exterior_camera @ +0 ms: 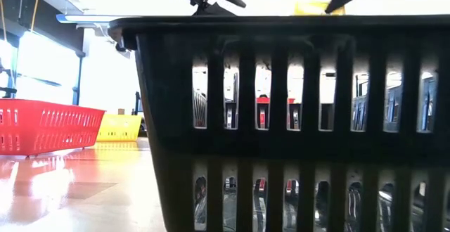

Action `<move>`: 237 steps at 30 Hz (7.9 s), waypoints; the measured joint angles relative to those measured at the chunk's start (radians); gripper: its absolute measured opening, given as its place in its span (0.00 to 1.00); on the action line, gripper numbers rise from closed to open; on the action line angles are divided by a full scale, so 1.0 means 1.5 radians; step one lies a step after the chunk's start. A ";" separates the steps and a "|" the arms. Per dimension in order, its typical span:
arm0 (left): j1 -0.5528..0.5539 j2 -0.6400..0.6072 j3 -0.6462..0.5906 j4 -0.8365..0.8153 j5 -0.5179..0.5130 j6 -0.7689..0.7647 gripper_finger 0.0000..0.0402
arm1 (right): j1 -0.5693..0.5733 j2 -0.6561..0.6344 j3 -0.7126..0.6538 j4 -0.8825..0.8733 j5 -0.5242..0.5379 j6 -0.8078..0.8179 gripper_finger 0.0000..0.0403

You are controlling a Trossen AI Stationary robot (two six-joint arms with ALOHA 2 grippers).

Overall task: Stack baskets on shelf by color
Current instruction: Put the right yellow bin on the shelf, then put the bottom black bin on the shelf

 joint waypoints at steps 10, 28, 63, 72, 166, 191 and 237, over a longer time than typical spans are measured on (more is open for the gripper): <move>0.001 0.000 0.000 0.000 -0.029 -0.004 0.35 | -0.146 -0.162 -0.213 0.148 -0.238 -0.321 0.00; 0.000 0.000 0.000 0.000 -0.052 -0.007 0.35 | -0.391 -0.079 -0.298 0.224 -0.480 -0.561 0.00; 0.000 0.001 -0.001 0.000 -0.069 -0.024 0.35 | -0.529 0.052 -0.298 0.255 -0.621 -0.590 0.01; 0.000 0.001 -0.001 0.000 -0.069 -0.024 0.35 | -0.529 0.052 -0.298 0.253 -0.621 -0.590 0.17; -0.485 0.296 -0.001 -0.076 -0.221 -0.719 0.25 | 0.250 0.258 -0.068 0.440 -0.553 0.294 0.22; -0.372 0.295 -0.001 0.041 -0.215 -0.734 0.01 | 0.250 0.257 -0.068 0.509 -0.624 0.104 0.22; -0.216 0.294 0.285 -0.294 -0.194 -0.594 0.00 | 0.198 0.297 -0.068 0.330 -0.485 0.107 0.35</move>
